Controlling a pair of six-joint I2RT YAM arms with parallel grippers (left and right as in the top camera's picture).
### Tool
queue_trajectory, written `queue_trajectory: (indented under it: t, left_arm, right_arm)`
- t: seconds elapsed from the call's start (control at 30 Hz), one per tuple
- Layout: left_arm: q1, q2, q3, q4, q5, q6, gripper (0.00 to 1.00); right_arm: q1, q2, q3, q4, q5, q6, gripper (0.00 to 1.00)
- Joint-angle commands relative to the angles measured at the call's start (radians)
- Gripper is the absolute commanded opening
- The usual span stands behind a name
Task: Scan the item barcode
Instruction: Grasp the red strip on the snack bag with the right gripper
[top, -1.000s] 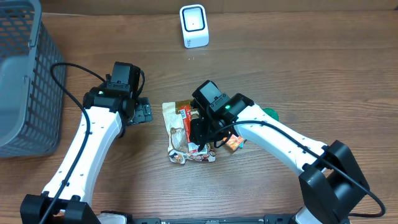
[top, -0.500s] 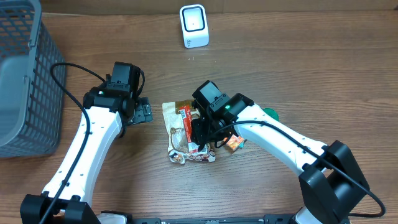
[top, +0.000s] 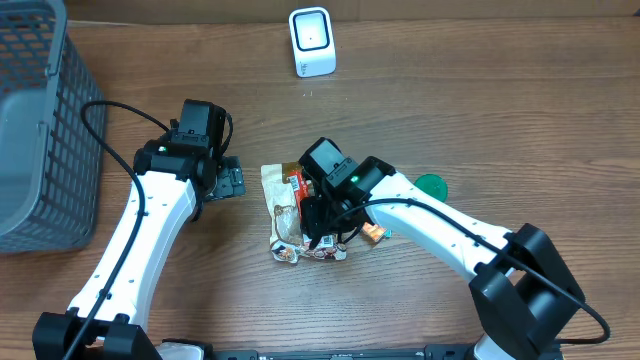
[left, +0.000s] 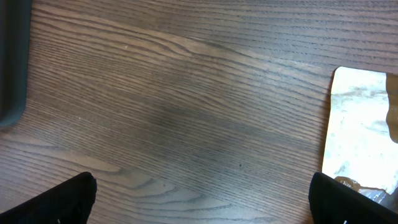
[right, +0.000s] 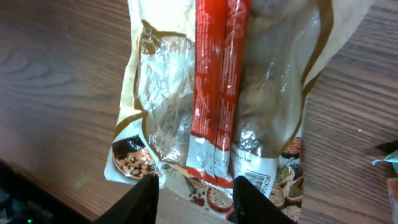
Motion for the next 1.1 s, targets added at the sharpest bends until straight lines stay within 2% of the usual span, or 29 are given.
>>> queue_trajectory:
  t: [0.0,0.77,1.07]
  left_arm:
    - [-0.001,-0.009,0.015,0.005,-0.009,0.001,1.00]
    - [-0.001,-0.009,0.015,0.005,-0.009,0.001,1.00]
    - [-0.001,-0.009,0.015,0.005,-0.009,0.001,1.00]
  right_arm:
    - [0.006,0.004,-0.005,0.015,0.031,0.027,0.40]
    - [0.042,0.005,-0.007,0.028,0.095,0.068,0.40]
    - [0.042,0.005,-0.129,0.154,0.092,0.131,0.40]
